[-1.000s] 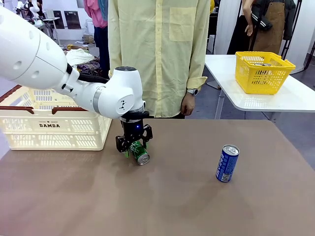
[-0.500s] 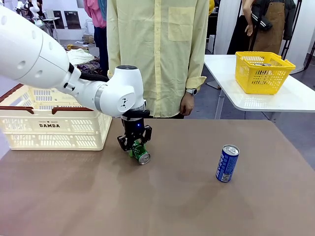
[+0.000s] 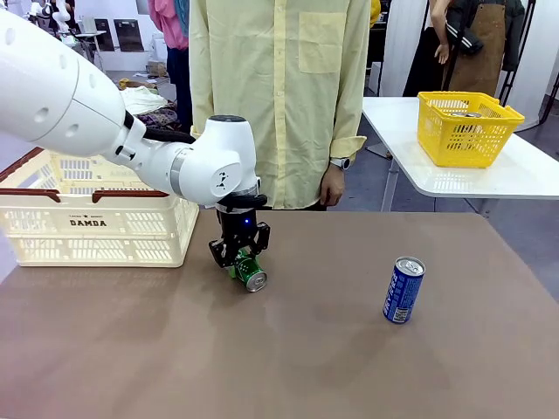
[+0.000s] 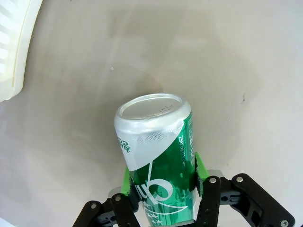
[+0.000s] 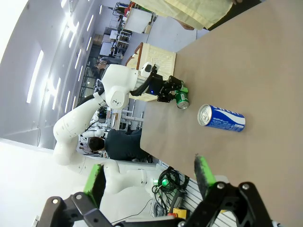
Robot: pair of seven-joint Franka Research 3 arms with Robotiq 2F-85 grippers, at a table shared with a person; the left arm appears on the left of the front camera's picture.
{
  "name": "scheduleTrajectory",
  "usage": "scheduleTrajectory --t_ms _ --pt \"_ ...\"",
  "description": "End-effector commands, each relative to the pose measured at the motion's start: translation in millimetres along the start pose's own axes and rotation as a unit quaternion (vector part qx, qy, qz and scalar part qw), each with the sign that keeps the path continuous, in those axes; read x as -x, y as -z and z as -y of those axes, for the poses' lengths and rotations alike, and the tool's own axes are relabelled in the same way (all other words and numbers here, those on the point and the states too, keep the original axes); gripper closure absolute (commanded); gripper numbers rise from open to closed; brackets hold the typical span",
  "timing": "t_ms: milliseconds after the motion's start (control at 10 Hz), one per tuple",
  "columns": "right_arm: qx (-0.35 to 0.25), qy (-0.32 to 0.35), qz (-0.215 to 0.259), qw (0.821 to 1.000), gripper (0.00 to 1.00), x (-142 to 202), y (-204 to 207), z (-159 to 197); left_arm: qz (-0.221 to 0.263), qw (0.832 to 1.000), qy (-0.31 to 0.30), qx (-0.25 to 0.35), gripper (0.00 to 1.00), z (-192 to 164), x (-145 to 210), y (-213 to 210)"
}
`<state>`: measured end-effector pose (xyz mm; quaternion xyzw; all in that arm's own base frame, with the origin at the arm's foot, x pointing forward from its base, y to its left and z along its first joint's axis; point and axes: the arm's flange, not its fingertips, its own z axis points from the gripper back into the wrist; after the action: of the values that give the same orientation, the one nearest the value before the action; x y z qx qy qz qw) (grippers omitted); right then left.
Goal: Place the drinks into the Shopping basket.
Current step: Pick up one drink and place it into the Shopping basket.
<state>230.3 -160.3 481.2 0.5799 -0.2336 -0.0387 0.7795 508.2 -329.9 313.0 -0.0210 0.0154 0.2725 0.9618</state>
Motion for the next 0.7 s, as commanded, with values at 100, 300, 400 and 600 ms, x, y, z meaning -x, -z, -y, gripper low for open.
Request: scheduleTrajectory --t_ms 100,300,400,600 --pt "-0.007 -0.002 0.006 1.000 0.00 -3.7 0.4 -3.8 -0.020 0.997 0.073 0.002 1.00 -2.8 2.8 -61.5" --pt "-0.007 -0.002 0.006 1.000 0.00 -3.7 0.4 -3.8 -0.034 0.989 0.140 -0.014 1.00 -12.7 9.0 -128.7" --pt "-0.007 -0.002 0.006 1.000 0.00 -3.7 0.4 -3.8 -0.041 0.986 0.161 -0.011 1.00 -16.5 7.7 -152.5" --pt "-0.007 -0.002 0.006 1.000 0.00 -3.7 0.4 -3.8 -0.055 0.976 0.210 0.018 1.00 -27.9 15.6 -178.0"
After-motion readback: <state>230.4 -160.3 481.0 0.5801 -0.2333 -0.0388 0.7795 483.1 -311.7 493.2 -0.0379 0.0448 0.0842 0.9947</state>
